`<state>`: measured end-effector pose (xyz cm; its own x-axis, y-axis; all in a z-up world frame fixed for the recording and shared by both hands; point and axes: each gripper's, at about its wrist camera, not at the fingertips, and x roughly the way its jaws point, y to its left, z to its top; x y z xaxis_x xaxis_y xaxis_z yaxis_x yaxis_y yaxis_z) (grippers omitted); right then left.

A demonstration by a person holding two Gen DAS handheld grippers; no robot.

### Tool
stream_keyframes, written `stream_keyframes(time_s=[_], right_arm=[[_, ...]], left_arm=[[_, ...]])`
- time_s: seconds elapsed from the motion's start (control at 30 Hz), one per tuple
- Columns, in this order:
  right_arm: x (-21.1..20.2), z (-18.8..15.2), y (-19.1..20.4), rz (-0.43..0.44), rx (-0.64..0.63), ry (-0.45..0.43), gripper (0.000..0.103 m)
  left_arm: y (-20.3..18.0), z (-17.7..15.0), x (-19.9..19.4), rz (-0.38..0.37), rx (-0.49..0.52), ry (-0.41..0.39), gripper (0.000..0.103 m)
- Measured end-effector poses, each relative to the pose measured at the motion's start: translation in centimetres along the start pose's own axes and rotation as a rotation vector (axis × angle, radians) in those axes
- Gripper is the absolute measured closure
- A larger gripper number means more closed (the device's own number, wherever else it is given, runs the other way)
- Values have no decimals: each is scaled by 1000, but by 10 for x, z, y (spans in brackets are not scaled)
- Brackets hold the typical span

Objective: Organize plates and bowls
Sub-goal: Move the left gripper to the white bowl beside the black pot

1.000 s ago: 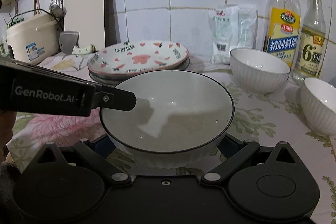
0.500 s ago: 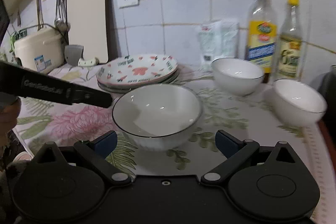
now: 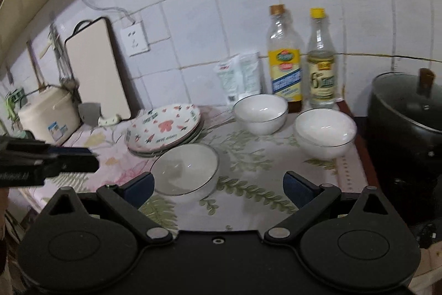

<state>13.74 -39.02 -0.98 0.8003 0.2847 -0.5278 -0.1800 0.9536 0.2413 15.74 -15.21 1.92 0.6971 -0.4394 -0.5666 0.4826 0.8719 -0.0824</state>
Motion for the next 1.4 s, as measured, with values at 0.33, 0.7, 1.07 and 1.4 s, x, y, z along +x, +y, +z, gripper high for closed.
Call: stream_keyframes(time_s=[0.33, 0.7, 1.07, 1.4], right_arm=[[1, 28, -46, -128, 118, -12, 17], [57, 44, -114, -200, 334, 54, 35], [122, 44, -145, -277, 407, 100, 44], [151, 31, -177, -282, 512, 154, 66]], left_arm=[[-54, 17, 29, 21, -13, -59, 69], [-83, 41, 123, 42, -94, -88, 69], [-84, 55, 227, 93, -173, 23, 69], [-74, 51, 283, 110, -199, 125, 73]])
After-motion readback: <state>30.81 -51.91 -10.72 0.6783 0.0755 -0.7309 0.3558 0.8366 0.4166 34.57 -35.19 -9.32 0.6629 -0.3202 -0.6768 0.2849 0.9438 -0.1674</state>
